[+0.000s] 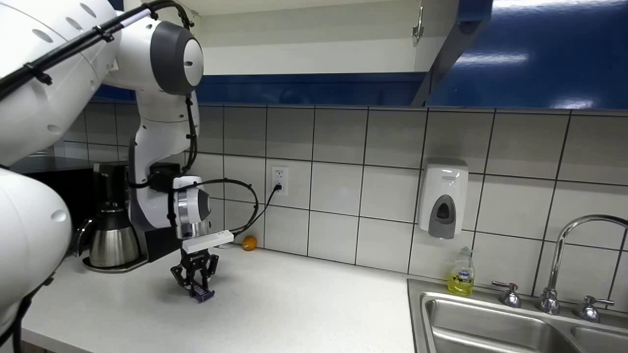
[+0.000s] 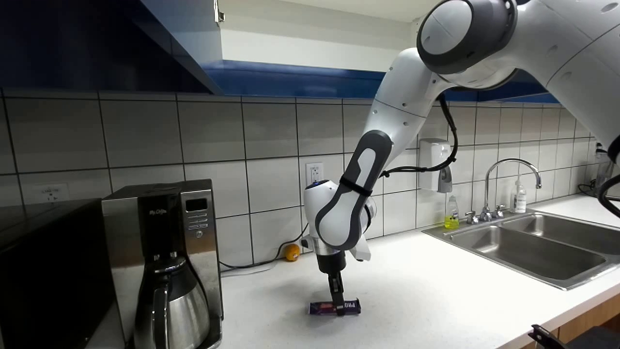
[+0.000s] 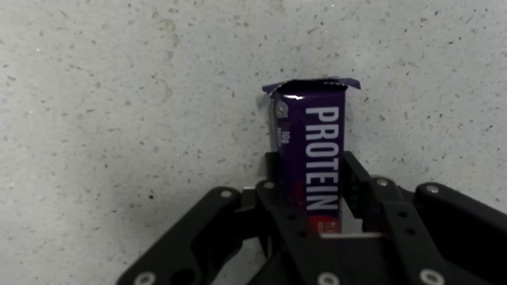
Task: Put the snack packet in the top cabinet
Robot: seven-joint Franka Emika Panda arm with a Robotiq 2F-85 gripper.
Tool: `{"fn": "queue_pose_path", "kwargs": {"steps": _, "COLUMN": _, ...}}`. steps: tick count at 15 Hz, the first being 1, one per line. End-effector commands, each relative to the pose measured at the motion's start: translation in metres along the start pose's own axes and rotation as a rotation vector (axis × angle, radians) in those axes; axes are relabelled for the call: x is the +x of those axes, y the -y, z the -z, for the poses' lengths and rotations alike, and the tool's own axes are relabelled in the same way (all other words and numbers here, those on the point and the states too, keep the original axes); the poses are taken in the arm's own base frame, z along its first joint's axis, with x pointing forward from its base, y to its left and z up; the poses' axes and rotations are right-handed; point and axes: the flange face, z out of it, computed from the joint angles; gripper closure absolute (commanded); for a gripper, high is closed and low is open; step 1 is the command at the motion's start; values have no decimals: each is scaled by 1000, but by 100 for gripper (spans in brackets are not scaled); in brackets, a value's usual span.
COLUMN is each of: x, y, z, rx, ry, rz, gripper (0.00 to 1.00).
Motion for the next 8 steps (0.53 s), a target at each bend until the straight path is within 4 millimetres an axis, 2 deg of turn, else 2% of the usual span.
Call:
{"fn": "queue_pose_path", "kwargs": {"steps": 1, "x": 3, "y": 9, "z": 27, "rx": -33, "ry": 20, "rz": -1, "gripper": 85}}
{"fn": "queue_pose_path", "kwargs": {"steps": 8, "x": -1, "y": 22, "z": 63, "rx": -68, "ry": -24, "rz": -56, "gripper": 85}}
